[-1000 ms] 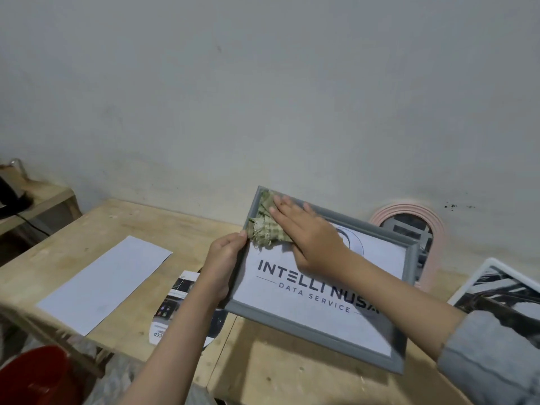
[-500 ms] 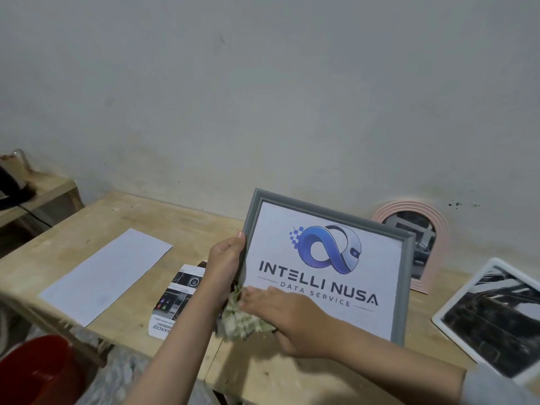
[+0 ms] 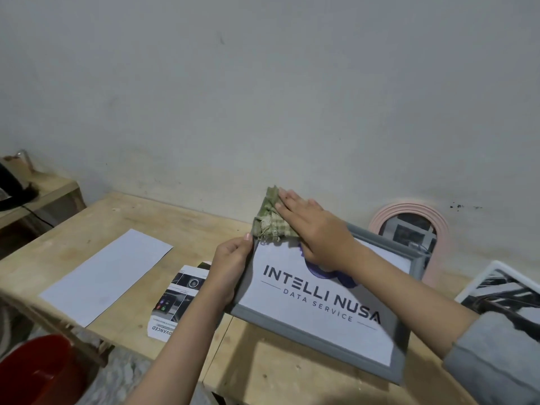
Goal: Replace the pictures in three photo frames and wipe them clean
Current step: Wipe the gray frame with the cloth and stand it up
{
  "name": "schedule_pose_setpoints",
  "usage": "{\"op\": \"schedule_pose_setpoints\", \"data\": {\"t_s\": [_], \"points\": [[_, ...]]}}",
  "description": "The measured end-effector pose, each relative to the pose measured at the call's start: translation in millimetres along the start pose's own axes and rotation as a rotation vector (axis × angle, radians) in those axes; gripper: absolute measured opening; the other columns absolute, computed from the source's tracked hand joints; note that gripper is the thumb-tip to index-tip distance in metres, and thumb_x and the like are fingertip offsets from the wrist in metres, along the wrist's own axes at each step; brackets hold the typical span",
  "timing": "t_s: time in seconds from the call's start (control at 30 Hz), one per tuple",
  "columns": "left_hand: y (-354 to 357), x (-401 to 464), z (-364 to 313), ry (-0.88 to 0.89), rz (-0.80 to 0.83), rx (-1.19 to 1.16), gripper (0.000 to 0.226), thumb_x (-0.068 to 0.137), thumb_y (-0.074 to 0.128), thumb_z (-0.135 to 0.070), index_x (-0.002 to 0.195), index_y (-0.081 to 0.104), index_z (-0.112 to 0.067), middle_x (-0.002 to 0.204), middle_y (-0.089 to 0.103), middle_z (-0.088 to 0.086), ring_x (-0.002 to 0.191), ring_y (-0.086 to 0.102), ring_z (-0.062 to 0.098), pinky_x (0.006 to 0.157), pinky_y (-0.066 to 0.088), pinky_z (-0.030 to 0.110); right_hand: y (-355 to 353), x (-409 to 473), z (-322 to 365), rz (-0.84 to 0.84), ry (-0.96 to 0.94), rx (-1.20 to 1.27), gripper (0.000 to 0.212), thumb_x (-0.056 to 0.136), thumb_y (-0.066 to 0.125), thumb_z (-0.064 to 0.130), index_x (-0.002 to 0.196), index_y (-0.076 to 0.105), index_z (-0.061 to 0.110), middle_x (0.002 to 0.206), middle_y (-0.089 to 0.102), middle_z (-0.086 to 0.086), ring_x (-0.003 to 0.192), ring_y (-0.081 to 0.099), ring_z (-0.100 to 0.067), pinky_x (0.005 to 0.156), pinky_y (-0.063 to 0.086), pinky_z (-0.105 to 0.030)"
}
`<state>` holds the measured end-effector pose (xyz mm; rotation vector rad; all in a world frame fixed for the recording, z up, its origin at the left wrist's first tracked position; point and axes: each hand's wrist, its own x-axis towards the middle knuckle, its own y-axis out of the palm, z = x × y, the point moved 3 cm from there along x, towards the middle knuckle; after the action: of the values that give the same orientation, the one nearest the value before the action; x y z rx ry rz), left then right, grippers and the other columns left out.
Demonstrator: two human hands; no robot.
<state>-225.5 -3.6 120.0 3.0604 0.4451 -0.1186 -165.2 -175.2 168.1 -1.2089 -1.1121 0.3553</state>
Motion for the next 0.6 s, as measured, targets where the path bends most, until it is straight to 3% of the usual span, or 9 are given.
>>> {"op": "schedule_pose_setpoints", "data": {"t_s": [0.07, 0.13, 0.3, 0.4, 0.43, 0.5, 0.6], "points": [[2.3, -1.2, 0.9, -0.007, -0.008, -0.007, 0.035, 0.099, 0.047, -0.017, 0.069, 0.063, -0.007, 0.067, 0.068, 0.004, 0.061, 0.059, 0.018, 0.056, 0.044, 0.023, 15.1, -3.2, 4.3, 0.030, -0.001, -0.022, 0.078, 0.064, 0.046, -0.002, 0.142, 0.036, 0.001, 0.151, 0.030, -0.017, 0.140, 0.029, -0.030, 0.109, 0.033, -0.049], [1.4, -0.1, 3.8, -0.020, -0.028, -0.014, 0.029, 0.097, 0.045, -0.010, 0.073, 0.060, -0.003, 0.068, 0.066, 0.008, 0.066, 0.058, 0.021, 0.056, 0.042, 0.024, 28.1, -11.0, 13.4, 0.029, -0.006, 0.043, 0.077, 0.064, 0.039, -0.001, 0.141, 0.037, 0.000, 0.149, 0.032, -0.019, 0.139, 0.031, -0.031, 0.108, 0.035, -0.050], [-0.2, 1.5, 5.6, -0.042, -0.040, -0.104, 0.037, 0.099, 0.048, -0.019, 0.068, 0.067, -0.011, 0.065, 0.070, 0.006, 0.059, 0.065, 0.016, 0.056, 0.051, 0.022, 50.5, -40.7, 49.4, 0.092, -0.045, 0.223, 0.078, 0.065, 0.035, 0.000, 0.142, 0.033, 0.006, 0.152, 0.029, -0.012, 0.140, 0.029, -0.025, 0.109, 0.031, -0.044], [-3.3, 5.2, 9.5, -0.031, -0.089, -0.034, 0.046, 0.095, 0.053, -0.033, 0.054, 0.041, -0.016, 0.056, 0.039, 0.007, 0.054, 0.036, 0.019, 0.054, 0.030, 0.028, 56.5, -56.1, 69.7, 0.149, -0.118, 0.272, 0.076, 0.063, 0.027, 0.004, 0.137, 0.042, 0.006, 0.146, 0.041, -0.014, 0.137, 0.037, -0.024, 0.108, 0.035, -0.044], [-4.3, 6.2, 9.6, -0.024, -0.100, -0.007, 0.043, 0.091, 0.055, -0.039, 0.059, 0.040, -0.014, 0.062, 0.034, 0.007, 0.060, 0.030, 0.020, 0.058, 0.026, 0.030, 58.6, -61.4, 75.1, 0.167, -0.127, 0.327, 0.076, 0.063, 0.027, 0.005, 0.136, 0.045, 0.007, 0.145, 0.042, -0.012, 0.137, 0.036, -0.021, 0.109, 0.035, -0.043], [-5.2, 8.8, 10.3, -0.032, -0.112, 0.013, 0.039, 0.086, 0.053, -0.048, 0.073, 0.050, -0.012, 0.076, 0.042, 0.006, 0.070, 0.035, 0.021, 0.066, 0.028, 0.031, 60.4, -70.6, 83.8, 0.210, -0.097, 0.500, 0.076, 0.063, 0.027, 0.005, 0.136, 0.047, 0.011, 0.146, 0.043, -0.004, 0.138, 0.034, -0.012, 0.111, 0.033, -0.042], [-5.1, 9.1, 10.1, -0.026, -0.141, 0.033, 0.035, 0.095, 0.049, -0.042, 0.079, 0.052, -0.011, 0.080, 0.043, 0.006, 0.073, 0.036, 0.021, 0.066, 0.028, 0.030, 52.8, -73.8, 86.3, 0.309, 0.056, 0.797, 0.064, 0.074, 0.035, -0.003, 0.133, 0.052, 0.014, 0.138, 0.052, 0.000, 0.130, 0.045, -0.009, 0.107, 0.040, -0.036]]}}
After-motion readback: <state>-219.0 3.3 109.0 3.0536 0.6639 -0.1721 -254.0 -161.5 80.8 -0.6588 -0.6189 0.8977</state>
